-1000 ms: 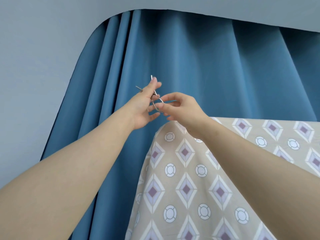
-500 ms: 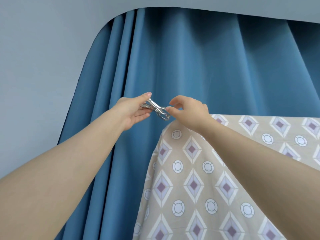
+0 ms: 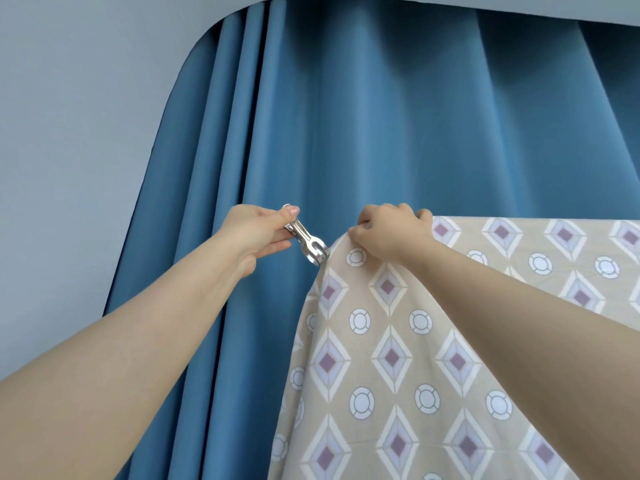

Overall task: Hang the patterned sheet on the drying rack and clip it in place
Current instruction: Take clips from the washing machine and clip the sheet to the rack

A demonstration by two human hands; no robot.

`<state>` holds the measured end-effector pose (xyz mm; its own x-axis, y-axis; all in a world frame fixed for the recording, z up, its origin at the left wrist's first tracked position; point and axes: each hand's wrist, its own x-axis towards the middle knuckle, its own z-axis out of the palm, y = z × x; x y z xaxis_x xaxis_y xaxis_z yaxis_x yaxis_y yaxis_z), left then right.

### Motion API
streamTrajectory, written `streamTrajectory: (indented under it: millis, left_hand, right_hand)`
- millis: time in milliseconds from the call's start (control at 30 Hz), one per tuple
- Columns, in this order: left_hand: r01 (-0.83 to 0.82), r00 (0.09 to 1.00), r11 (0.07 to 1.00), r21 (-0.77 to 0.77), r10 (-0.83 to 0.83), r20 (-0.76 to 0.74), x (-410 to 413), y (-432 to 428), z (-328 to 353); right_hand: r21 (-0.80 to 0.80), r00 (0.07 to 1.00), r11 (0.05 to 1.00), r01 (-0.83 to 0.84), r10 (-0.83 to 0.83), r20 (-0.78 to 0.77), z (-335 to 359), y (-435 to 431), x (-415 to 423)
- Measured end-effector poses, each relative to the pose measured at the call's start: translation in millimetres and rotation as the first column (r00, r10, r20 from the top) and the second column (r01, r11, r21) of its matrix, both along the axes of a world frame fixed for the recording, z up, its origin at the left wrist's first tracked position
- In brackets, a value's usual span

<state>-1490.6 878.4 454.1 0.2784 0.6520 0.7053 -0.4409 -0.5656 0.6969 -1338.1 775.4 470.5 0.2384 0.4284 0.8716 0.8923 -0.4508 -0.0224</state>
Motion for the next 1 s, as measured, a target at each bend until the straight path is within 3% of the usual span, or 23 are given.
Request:
streamTrajectory:
  millis: [600,1000]
  left_hand:
    - [0.215,0.95,0.958,-0.191,-0.16,0.266,33,5,-12]
    - [0.33,0.939,0.936,-0.125,-0.311,0.149,59,-1,-13]
  right_hand:
    - [0.009,1.0,1.0,-0.018,0.018,-0.003,0,4,-1]
    - [0.103,0.993,0.989,-0.11,0.114,-0.034,3,4,13]
